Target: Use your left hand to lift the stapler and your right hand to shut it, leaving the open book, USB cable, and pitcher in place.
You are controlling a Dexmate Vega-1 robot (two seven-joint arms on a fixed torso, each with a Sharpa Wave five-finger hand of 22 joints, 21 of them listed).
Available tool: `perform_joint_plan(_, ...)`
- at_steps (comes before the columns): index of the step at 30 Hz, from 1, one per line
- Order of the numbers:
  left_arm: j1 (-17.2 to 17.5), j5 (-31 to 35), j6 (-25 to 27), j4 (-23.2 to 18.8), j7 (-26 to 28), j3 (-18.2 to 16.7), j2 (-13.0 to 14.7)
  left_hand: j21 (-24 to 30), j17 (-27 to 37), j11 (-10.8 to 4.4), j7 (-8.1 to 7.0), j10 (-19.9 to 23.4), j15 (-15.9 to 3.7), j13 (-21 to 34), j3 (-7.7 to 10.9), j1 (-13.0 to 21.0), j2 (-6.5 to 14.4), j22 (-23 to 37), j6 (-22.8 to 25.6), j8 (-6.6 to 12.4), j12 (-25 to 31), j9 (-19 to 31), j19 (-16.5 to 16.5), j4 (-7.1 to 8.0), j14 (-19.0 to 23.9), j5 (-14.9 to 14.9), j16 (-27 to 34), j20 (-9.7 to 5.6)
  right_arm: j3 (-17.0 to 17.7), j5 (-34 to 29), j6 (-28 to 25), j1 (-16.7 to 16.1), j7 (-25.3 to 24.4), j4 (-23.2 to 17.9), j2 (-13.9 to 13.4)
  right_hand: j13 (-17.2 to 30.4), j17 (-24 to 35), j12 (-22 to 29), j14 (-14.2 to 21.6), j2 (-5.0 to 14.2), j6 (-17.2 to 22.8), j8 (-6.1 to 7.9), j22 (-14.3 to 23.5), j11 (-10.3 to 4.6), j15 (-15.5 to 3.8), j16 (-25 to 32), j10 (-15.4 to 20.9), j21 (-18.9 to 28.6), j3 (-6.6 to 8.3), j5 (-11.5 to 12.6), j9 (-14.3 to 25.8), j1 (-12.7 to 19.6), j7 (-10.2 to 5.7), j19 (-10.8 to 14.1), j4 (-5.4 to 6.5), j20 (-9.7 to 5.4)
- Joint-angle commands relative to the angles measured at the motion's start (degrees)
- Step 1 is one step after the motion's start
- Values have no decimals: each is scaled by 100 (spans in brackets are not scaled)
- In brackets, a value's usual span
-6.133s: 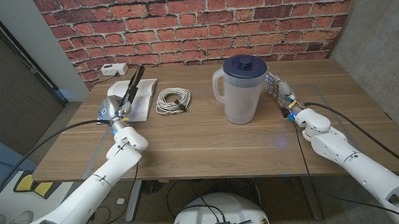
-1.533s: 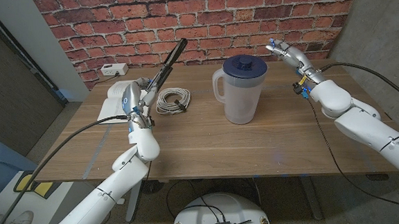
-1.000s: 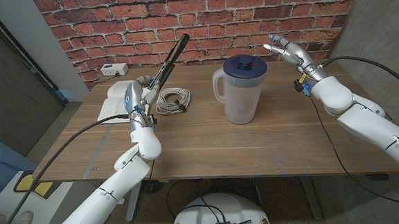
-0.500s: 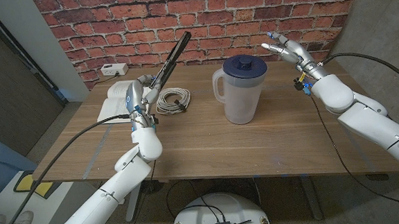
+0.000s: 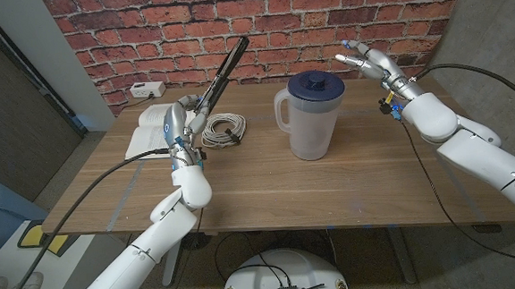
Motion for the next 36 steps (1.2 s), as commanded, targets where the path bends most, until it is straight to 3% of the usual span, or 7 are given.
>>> perform_joint_plan(1, 80, -339, -310, -69, -125, -118, -143, 69, 43, -241, -286, 312, -720, 23, 164, 327, 326, -10, 328, 7, -14, 21, -24, -158, 253, 17, -4, -247, -23, 87, 99, 112, 203, 39, -3, 33, 4, 27, 16, 18, 282, 124, 32, 66, -192, 3, 33, -22, -28, 0, 65, 42, -10, -16, 12, 69)
perform_joint_plan(10, 119, -382, -443, -109, -263, -140, -154, 125, 51, -255, -277, 330, -712, 40, 170, 325, 326, -58, 340, 6, -41, 25, -44, -160, 267, 18, -17, -238, -39, 167, 89, 192, 359, 4, -34, 39, 8, 0, -69, 34, 315, 134, 34, 89, -131, -29, -18, -37, -38, -1, 99, 48, 41, -71, 20, 189)
perform_joint_plan(13, 148, -424, -456, -216, -459, -152, -61, 145, 58, -198, -280, 330, -727, 42, 173, 327, 329, -76, 324, 3, -56, 35, -52, -161, 275, 18, -18, -235, -71, 174, 93, 259, 428, 5, -37, 39, 8, 3, -104, 35, 326, 137, 35, 114, -110, -41, -7, -39, -41, -1, 107, 51, 77, -86, 21, 196)
perform_joint_plan(19, 152, -115, -392, -263, -444, -92, 18, 172, 65, -221, -260, 294, -708, 49, 174, 324, 331, -105, 308, -4, -92, 42, -79, -160, 247, 18, -38, -230, -110, 230, 105, 365, 552, 20, -38, 39, 9, 1, -150, 34, 351, 144, 35, 160, -78, -56, -2, -50, -49, -3, 121, 56, 123, -132, 21, 215)
perform_joint_plan(27, 193, -136, -665, -234, -528, -141, 99, 220, 88, -216, -267, 323, -725, 37, 167, 308, 346, -152, 294, -9, -126, 58, -104, -145, 233, 13, -46, -235, -143, 263, 50, 480, 680, -43, -76, 39, 12, -17, -307, 39, 430, 167, 38, 182, 68, -91, -26, -73, -60, -5, 147, 73, 68, -280, 21, 360)
perform_joint_plan(33, 252, -108, -801, -275, -566, -173, 120, 258, 82, -243, -277, 321, -760, 66, 166, 292, 332, -189, 309, -13, -141, 53, -123, -148, 241, 6, -67, -249, -177, 252, 4, 518, 720, -92, -87, 38, 13, -16, -317, 41, 481, 182, 38, 175, 82, -85, -17, -66, -63, -5, 152, 81, 78, -290, 19, 368)
perform_joint_plan(36, 268, -114, -876, -269, -549, -187, 82, 278, 96, -244, -279, 336, -747, 64, 160, 292, 337, -206, 299, -12, -150, 66, -124, -149, 234, 1, -67, -255, -179, 253, 5, 527, 696, -108, -63, 36, 14, -24, -319, 37, 303, 100, 39, 184, 86, -72, -24, -51, -69, -6, 153, 97, 146, -292, 13, 365)
